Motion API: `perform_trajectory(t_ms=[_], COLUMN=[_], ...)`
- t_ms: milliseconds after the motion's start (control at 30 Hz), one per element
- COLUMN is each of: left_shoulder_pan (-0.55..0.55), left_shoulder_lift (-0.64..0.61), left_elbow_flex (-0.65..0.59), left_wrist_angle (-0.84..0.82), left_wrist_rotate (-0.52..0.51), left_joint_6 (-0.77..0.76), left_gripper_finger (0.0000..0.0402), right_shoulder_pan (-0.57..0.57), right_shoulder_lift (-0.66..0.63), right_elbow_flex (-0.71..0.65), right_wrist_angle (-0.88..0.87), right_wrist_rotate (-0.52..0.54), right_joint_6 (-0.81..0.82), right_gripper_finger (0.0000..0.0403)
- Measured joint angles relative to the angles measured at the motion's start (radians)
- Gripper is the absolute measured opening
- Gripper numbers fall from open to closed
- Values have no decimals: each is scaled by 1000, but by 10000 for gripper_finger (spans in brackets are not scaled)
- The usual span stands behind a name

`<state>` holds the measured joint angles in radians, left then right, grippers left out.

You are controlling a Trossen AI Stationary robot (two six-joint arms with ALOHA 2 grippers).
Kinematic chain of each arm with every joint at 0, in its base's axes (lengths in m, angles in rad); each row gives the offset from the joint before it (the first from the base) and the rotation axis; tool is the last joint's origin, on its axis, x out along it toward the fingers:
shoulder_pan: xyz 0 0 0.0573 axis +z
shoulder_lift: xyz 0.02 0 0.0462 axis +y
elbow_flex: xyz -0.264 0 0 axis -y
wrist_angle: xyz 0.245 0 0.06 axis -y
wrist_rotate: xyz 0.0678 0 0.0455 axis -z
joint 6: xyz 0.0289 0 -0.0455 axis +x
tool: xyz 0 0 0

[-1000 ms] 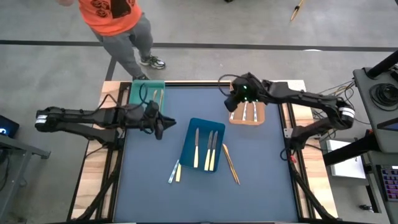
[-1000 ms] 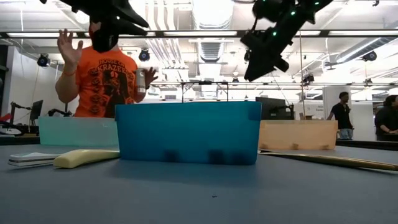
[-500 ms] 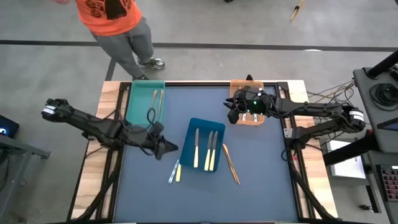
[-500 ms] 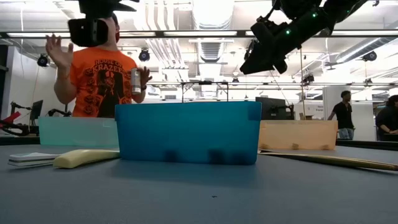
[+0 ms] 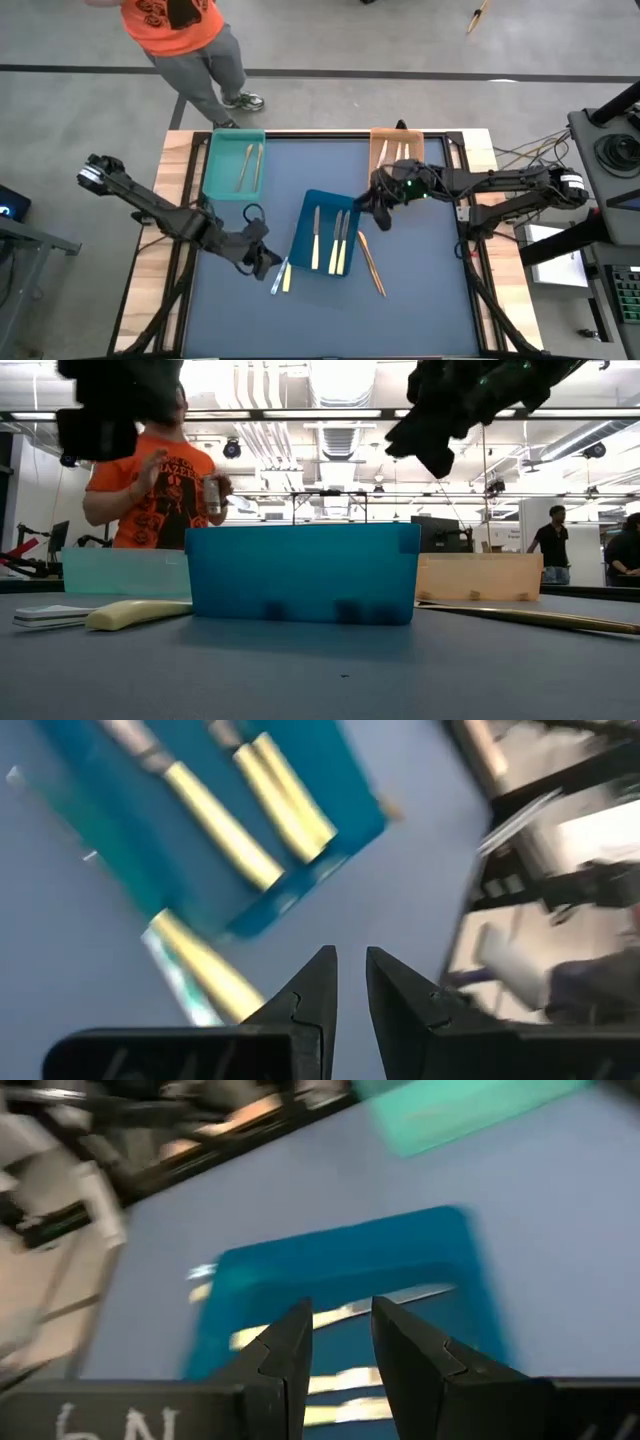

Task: Sort silverware by color (type)
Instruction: Put the right gold knife into the light blue bin

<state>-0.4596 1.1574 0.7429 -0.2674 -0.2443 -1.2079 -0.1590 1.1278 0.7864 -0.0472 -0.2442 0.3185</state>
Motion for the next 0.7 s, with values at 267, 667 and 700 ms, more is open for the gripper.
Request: perform_trajectory(t_ms=[267, 667, 700], left_shoulder_pan=[-39, -51, -56], left_shoulder_lift=[68, 67, 64], left_elbow_flex=[0, 0, 0], left_wrist_angle=[-99, -92, -92], left_wrist_rotate=[0, -1, 0], left_joint_6=[-41, 61, 70], left_gripper_finger=[40, 40, 40], right_shoulder_pan=[191, 420, 437], right_shoulder_lift=[0, 36, 45], right_elbow_flex=[4, 11, 11], right_wrist_angle=[-10, -47, -52], right_wrist_rotate=[-8, 157, 169], right_joint_6=[203, 494, 516], right_gripper_finger=[95, 95, 95])
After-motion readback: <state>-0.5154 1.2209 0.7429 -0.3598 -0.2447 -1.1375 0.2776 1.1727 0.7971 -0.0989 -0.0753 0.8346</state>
